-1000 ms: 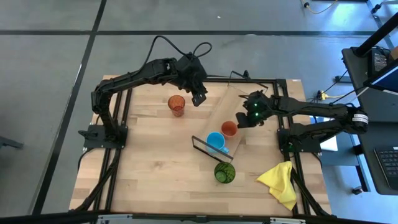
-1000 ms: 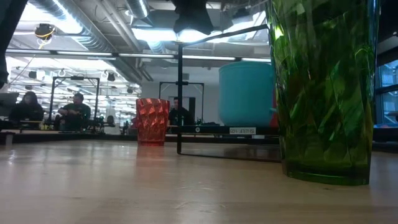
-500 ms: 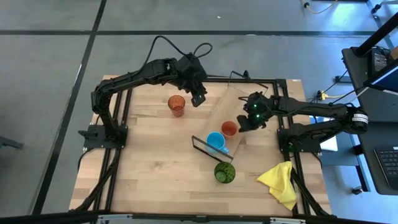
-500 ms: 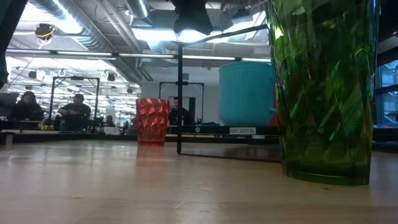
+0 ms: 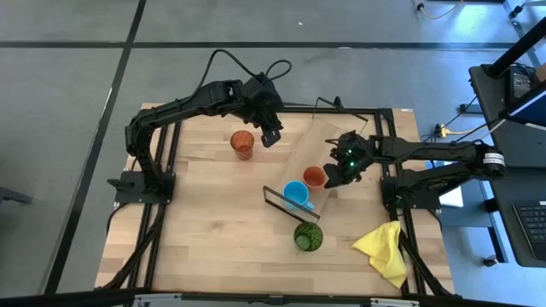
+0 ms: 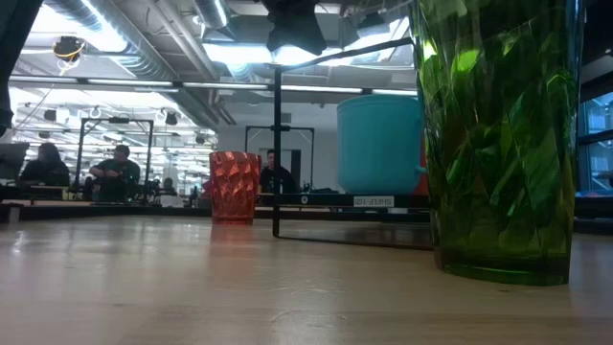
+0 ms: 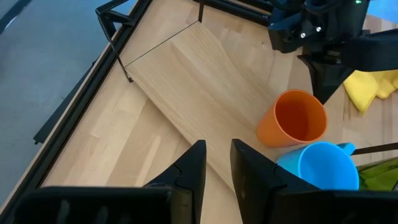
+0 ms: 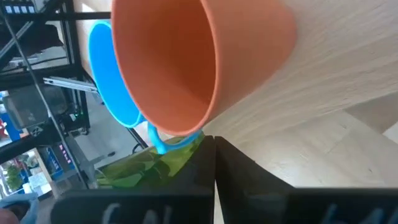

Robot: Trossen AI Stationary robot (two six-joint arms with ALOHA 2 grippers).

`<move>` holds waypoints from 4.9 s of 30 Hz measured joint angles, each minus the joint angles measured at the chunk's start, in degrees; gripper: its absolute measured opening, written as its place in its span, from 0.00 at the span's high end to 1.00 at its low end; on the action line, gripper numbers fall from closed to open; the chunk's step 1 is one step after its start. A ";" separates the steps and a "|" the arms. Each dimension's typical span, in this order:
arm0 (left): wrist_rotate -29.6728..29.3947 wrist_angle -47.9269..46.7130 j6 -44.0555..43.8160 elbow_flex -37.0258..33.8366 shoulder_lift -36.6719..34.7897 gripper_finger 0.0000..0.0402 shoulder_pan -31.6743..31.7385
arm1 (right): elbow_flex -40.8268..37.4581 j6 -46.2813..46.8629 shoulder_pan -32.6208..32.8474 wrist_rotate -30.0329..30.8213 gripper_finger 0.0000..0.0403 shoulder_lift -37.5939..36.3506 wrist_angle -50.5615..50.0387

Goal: Stack small to large cups/mugs on shelf
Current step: Adjust the orange cup, then put the brown cup on the shelf

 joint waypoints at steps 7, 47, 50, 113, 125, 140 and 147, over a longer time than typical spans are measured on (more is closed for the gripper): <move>0.02 0.07 0.00 0.00 0.00 0.83 0.00 | 0.00 1.20 0.41 4.37 0.99 0.76 1.52; 1.48 -0.01 5.77 -0.02 0.02 0.82 0.80 | 0.00 -1.77 0.39 3.29 0.89 1.35 6.39; 4.26 -0.05 5.87 -0.02 0.02 0.82 1.22 | 0.25 -1.79 0.39 -0.46 0.84 1.32 9.37; -4.77 -5.01 21.59 -25.66 -0.98 0.57 17.50 | 27.78 -25.39 -7.55 6.95 0.59 1.30 15.07; -3.06 -3.12 22.38 -28.62 -0.57 0.57 17.93 | 27.76 -24.32 -8.81 6.94 0.59 1.30 14.62; -3.52 0.73 22.38 -34.29 -0.55 0.59 17.97 | 27.74 -24.36 -8.81 6.96 0.59 1.30 13.26; -3.02 0.82 22.40 -34.29 -0.55 0.77 17.88 | 27.72 -24.21 -8.81 7.33 0.59 1.30 13.13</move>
